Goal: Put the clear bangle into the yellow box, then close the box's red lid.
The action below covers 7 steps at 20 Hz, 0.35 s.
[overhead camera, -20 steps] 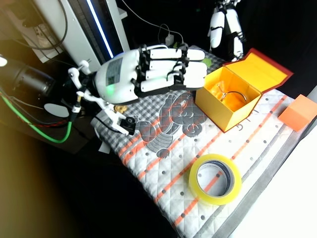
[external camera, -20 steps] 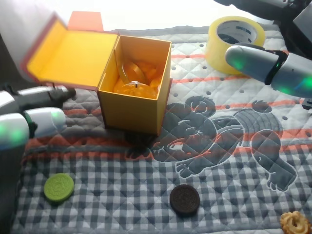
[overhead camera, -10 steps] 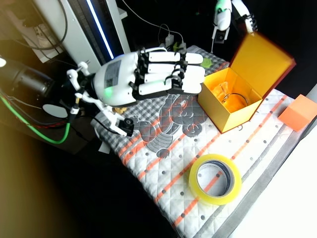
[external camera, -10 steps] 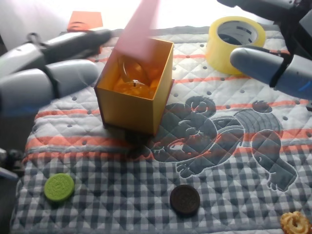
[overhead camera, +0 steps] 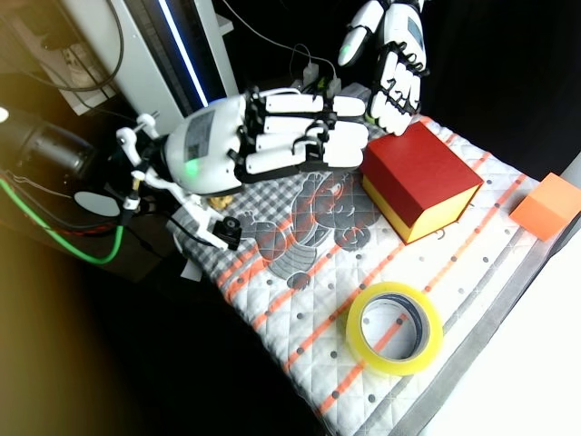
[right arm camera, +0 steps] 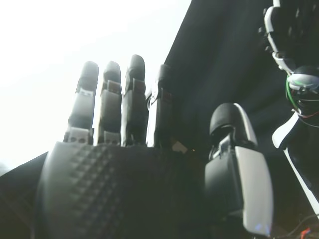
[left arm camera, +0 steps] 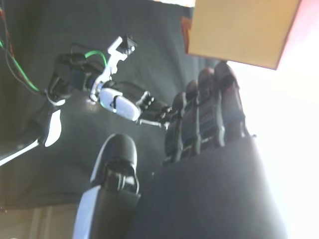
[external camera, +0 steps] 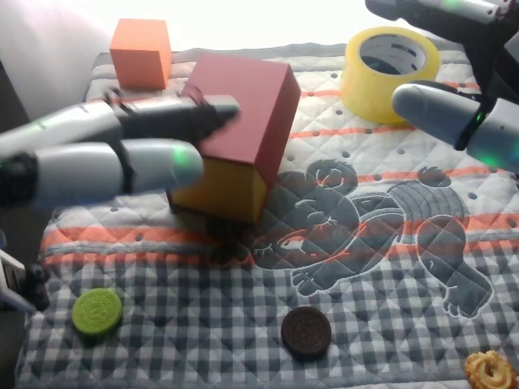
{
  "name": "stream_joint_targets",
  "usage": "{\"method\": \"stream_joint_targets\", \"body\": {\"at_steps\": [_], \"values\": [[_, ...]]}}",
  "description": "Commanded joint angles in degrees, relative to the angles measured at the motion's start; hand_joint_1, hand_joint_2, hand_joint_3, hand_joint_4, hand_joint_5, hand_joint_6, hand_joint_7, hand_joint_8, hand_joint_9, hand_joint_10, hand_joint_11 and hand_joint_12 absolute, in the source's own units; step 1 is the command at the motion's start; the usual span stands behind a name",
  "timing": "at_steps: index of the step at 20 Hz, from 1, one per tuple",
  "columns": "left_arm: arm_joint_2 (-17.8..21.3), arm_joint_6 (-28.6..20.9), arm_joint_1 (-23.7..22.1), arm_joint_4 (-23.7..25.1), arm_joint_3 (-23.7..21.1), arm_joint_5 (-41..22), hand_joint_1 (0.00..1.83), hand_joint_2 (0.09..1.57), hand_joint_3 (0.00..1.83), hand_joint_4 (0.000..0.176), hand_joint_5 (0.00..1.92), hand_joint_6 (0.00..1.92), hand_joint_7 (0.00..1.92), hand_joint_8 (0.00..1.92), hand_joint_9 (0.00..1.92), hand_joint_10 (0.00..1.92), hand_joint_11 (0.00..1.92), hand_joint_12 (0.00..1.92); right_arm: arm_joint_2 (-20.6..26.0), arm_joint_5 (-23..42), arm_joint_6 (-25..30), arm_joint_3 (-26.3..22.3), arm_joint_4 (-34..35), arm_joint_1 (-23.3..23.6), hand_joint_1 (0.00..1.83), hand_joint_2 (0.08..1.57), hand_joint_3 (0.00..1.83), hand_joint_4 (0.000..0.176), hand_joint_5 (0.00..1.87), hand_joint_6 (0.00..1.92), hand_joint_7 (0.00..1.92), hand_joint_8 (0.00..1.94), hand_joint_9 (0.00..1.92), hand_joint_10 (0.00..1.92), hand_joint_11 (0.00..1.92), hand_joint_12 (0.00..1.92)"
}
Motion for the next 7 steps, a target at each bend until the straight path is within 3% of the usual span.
{"method": "stream_joint_targets", "body": {"at_steps": [1,2,4,6,7], "values": [[0.6,-0.3,-0.2,-4.2,0.3,-11.7,0.0,1.42,0.0,0.0,0.15,0.0,0.16,0.0,0.17,0.0,0.0,0.48,0.5,7.6,0.4,-0.4,-0.3,0.2,0.23,1.31,0.0,0.02,0.45,0.0,0.45,0.0,0.36,0.0,0.02,0.62],[0.9,-0.3,0.7,-7.5,0.2,-16.9,0.0,1.41,0.0,0.0,0.17,0.01,0.16,0.0,0.17,0.0,0.0,0.48,0.9,8.0,0.4,-1.1,-0.9,-0.1,0.29,1.29,0.0,0.002,0.48,0.0,0.49,0.0,0.39,0.0,0.02,0.7],[1.0,-0.7,2.0,-10.9,-0.1,-24.6,0.04,1.42,0.0,0.0,0.2,0.01,0.19,0.0,0.21,0.01,0.0,0.56,1.5,8.5,0.4,-2.0,-2.4,-0.3,0.56,1.31,0.0,0.0,0.52,0.0,0.55,0.0,0.5,0.01,0.11,0.7],[0.9,-3.0,2.7,-12.1,0.1,-29.7,0.2,1.34,0.0,0.0,0.19,0.0,0.23,0.0,0.26,0.01,0.0,0.91,2.1,9.4,0.5,-2.6,-4.1,-0.3,0.82,1.37,0.0,0.0,0.65,0.01,0.68,0.02,0.67,0.03,0.31,0.85],[1.0,-4.2,3.1,-12.3,0.1,-31.7,0.29,1.3,0.0,0.0,0.21,0.0,0.37,0.03,0.37,0.03,0.0,1.02,2.1,10.3,0.5,-2.8,-5.0,-0.3,0.94,1.33,0.0,0.0,0.73,0.01,0.79,0.02,0.78,0.04,0.36,0.92]]}}
